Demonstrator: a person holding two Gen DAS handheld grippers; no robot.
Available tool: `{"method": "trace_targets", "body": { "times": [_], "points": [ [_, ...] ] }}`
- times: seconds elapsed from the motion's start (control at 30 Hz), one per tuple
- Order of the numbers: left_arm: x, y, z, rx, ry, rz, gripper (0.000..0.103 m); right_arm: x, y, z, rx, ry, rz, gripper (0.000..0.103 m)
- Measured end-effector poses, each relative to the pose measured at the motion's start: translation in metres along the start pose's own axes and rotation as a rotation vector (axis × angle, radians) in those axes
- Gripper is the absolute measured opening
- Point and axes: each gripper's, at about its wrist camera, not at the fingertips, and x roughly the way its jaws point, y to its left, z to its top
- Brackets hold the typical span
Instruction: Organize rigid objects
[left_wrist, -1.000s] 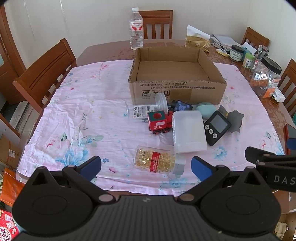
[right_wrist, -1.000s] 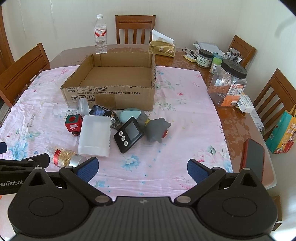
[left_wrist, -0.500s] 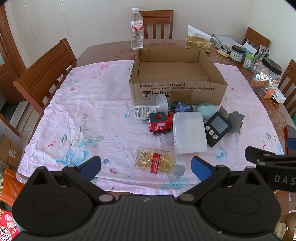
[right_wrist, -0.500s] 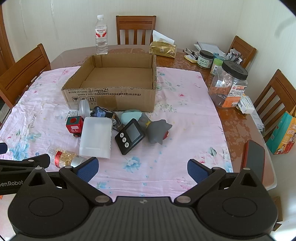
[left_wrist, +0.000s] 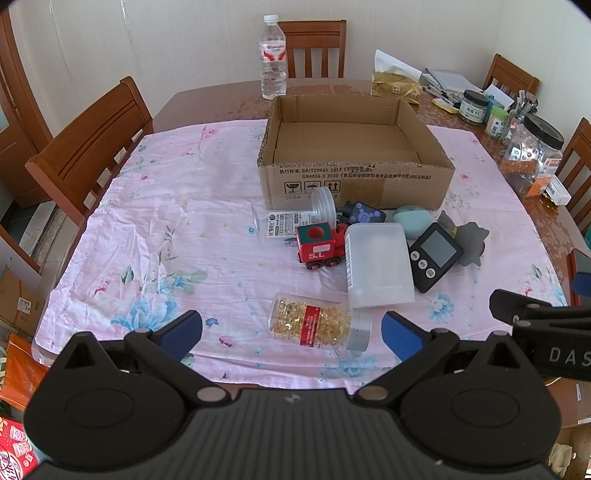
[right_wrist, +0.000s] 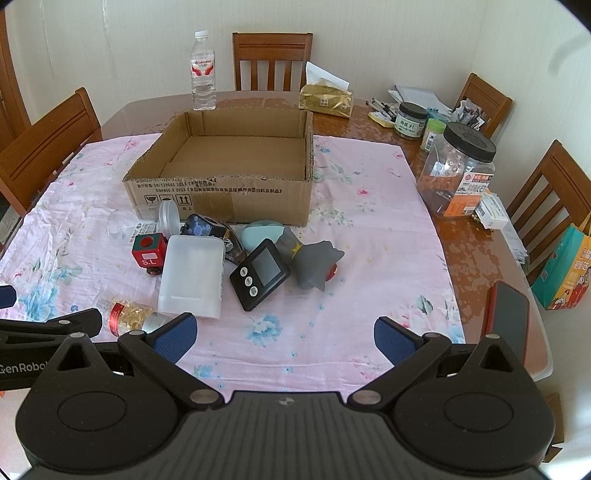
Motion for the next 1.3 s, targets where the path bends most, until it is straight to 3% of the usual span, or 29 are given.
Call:
{"method": "trace_targets", "body": {
  "times": [0.7,1.03,1.3],
  "points": [
    [0.012,0.002,0.000,0.010,-0.043,-0.051,0.102,0.003,0.001,0.001,-0.018,-0.035,0.005,0.103],
    [0.027,0.002,-0.016,0.051,-0.068,-0.107,0.102,0.007,0.004,-0.004,-0.077,-0.096,0.058,0.103],
    [0.052,0.000,-0.030,0.095,-0.066,-0.089,0.103,0.018,0.004,-0.010,-0.125,-0.094,0.091,0.103]
  ]
}}
